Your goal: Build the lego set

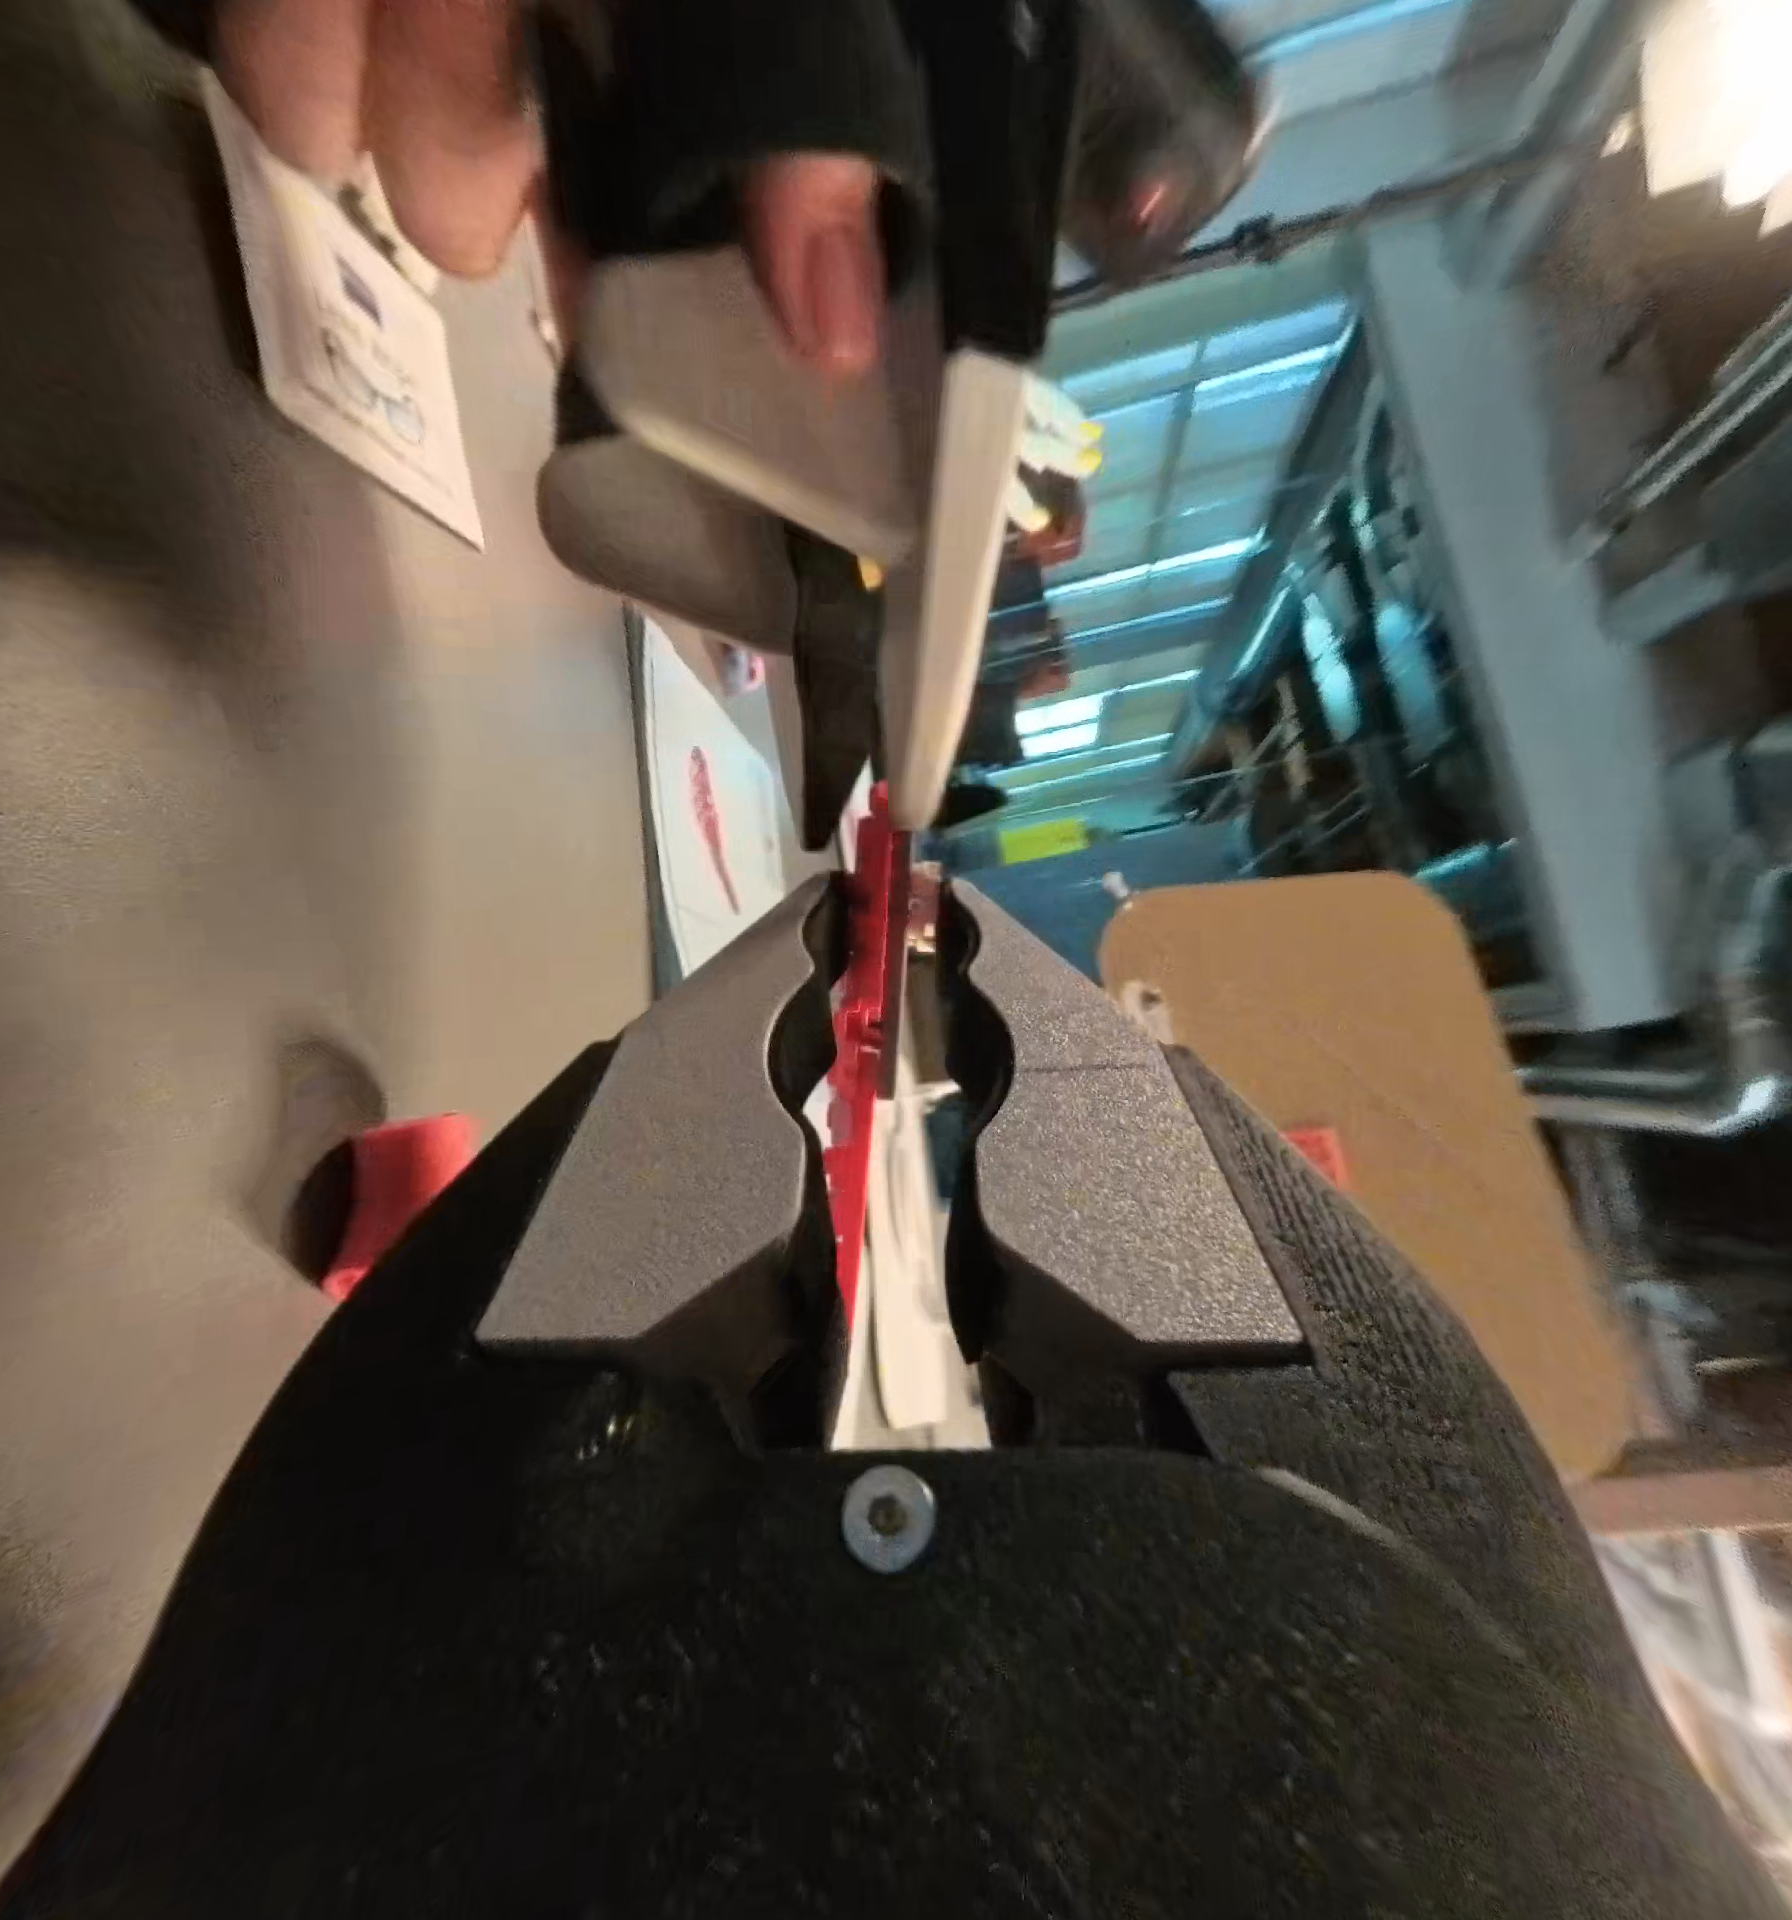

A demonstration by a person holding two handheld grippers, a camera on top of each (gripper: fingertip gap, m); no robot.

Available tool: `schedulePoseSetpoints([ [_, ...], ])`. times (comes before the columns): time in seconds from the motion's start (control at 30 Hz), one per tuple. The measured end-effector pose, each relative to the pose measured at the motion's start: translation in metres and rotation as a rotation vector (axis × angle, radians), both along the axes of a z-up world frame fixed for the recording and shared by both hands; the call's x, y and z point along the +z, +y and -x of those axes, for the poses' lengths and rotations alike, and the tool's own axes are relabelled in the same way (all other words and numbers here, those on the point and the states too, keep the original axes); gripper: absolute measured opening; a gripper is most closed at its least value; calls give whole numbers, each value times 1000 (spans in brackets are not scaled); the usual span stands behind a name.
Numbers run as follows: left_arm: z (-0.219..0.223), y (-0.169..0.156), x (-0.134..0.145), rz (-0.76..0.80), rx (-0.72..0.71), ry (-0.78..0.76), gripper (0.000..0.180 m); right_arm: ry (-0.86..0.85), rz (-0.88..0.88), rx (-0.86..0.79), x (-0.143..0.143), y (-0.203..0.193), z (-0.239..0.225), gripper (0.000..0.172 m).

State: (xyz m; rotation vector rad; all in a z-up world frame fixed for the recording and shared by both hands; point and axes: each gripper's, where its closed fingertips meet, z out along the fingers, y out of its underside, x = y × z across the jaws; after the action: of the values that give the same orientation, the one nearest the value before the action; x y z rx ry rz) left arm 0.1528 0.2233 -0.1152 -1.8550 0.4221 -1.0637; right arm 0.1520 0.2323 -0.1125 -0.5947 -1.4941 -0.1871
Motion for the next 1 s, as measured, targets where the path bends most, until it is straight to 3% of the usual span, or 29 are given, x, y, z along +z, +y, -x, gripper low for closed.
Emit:
schedulePoseSetpoints([
  [0.07, 8, 7, 0, -289, 113, 344, 49, -7, 91, 2, -3, 3, -3, 14],
  [0.17, 3, 0, 6, -705, 161, 775, 42, -53, 177, 17, -11, 2, -4, 14],
  [0.3, -8, -3, -7, -943, 141, 1084, 16, -93, 240, 43, -17, -3, -5, 14],
  [0.6, -10, -3, -18, -1037, 105, 1245, 13, -156, 284, 65, -24, -9, -7, 14],
  [1.0, -12, -5, -21, -1046, 50, 1277, 6, -167, 254, 37, -29, -3, -8, 15],
])
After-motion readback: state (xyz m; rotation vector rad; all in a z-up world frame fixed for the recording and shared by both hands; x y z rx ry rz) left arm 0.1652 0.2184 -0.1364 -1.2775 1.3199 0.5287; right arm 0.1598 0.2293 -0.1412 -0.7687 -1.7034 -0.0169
